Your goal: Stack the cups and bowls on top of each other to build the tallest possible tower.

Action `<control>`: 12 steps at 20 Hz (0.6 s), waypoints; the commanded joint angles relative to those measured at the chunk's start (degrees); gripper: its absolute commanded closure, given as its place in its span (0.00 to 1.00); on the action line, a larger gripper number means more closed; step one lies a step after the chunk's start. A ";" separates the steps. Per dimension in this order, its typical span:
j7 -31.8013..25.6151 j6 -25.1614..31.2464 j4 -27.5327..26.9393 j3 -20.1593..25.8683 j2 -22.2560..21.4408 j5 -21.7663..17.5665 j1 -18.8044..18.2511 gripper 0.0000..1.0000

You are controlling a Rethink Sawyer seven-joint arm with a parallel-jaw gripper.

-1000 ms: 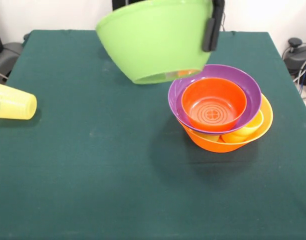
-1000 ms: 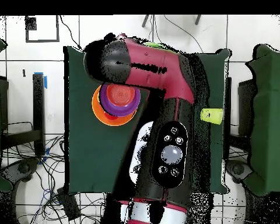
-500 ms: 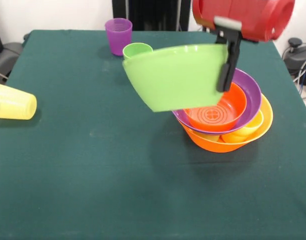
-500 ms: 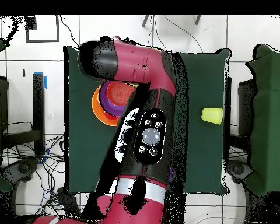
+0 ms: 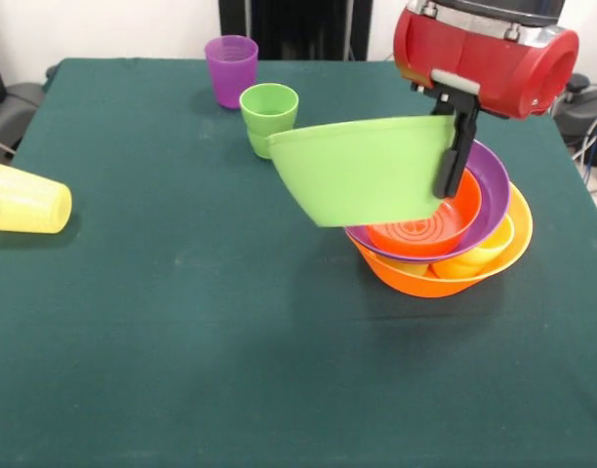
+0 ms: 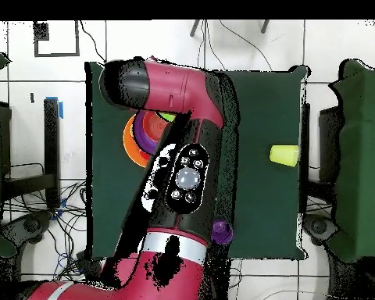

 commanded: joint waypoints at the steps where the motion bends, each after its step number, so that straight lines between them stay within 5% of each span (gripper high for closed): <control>1: 10.08 18.29 -5.22 -1.13 -3.54 1.13 0.98 1.00; 4: 8.90 23.50 -7.09 -1.88 -5.06 1.37 0.69 1.00; 12: 10.69 26.49 -7.01 -1.47 -4.82 2.63 0.99 1.00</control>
